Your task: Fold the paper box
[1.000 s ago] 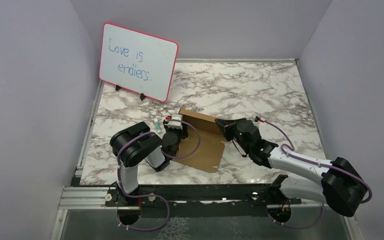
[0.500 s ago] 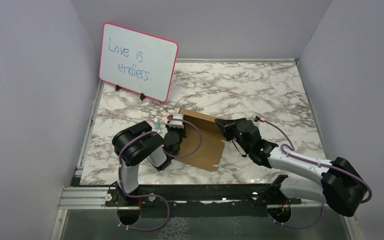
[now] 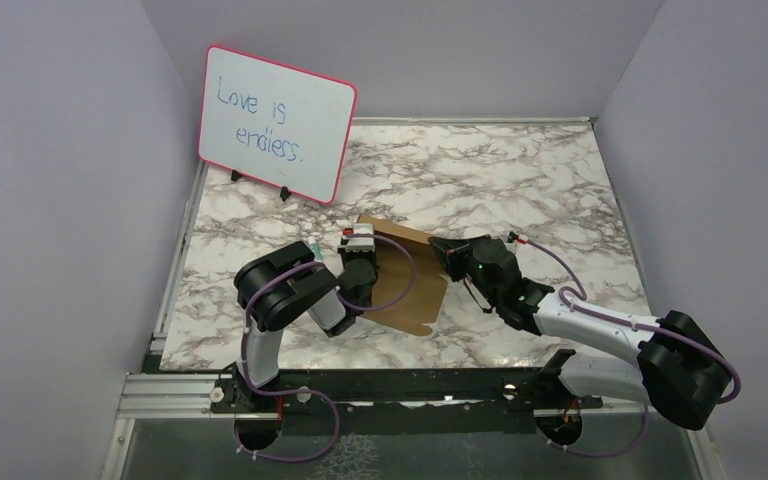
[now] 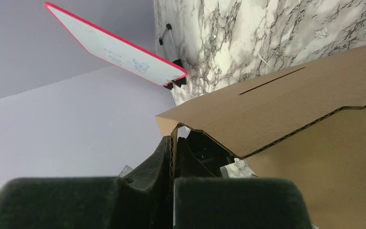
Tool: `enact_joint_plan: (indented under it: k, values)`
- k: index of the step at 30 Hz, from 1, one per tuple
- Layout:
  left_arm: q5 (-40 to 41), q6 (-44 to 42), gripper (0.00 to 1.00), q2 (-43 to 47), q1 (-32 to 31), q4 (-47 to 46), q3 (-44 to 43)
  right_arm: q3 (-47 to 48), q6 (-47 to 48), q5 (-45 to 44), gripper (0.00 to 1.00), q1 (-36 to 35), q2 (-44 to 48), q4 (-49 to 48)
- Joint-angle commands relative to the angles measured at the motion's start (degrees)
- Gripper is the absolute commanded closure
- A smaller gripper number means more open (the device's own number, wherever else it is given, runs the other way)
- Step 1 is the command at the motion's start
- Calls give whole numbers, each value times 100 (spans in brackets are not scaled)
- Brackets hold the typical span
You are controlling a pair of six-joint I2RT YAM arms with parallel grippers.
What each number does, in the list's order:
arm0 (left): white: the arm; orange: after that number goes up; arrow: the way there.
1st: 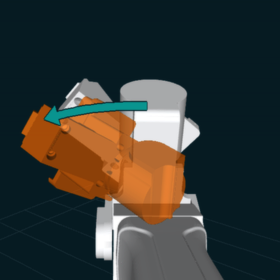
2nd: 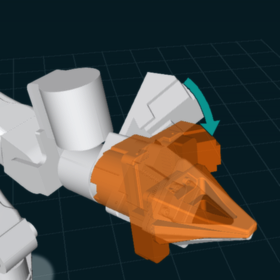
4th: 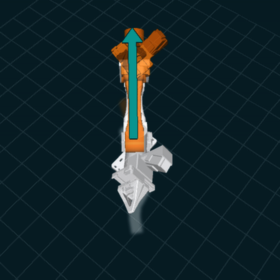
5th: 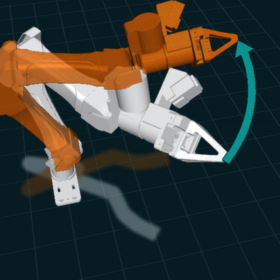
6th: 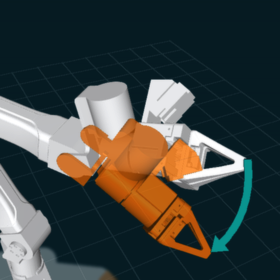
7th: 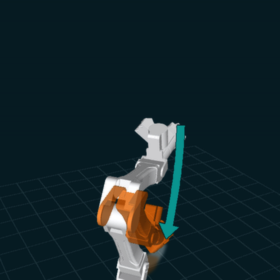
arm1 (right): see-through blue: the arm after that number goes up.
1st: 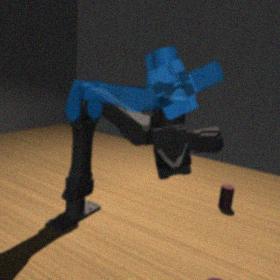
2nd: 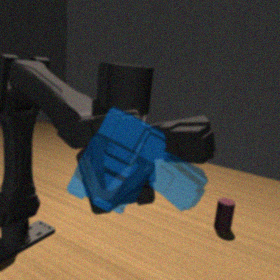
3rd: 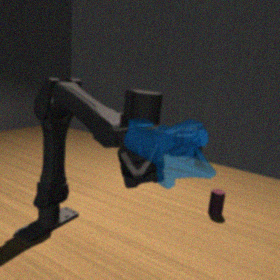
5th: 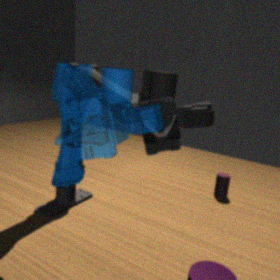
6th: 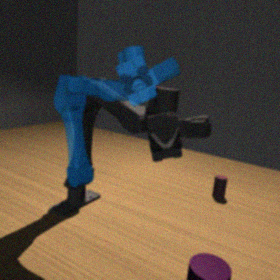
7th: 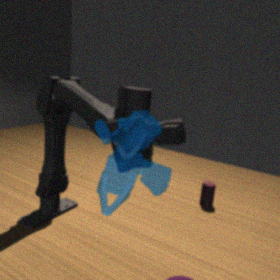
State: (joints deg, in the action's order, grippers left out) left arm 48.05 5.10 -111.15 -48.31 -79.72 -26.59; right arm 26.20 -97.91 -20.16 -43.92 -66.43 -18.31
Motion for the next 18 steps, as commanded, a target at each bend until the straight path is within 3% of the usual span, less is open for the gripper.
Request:
enact_joint_plan:
  k: [1,9,18]
  values:
    - [1039,-48,68,-165,-4,565,-197,32,90,15,99,-48,-40,118]
    - [970,187,62,-163,-19,766,-162,35,88,-121,95,-51,-31,178]
    - [44,449,42,677,-31,741,441,135,570,-553,62,-51,93,214]
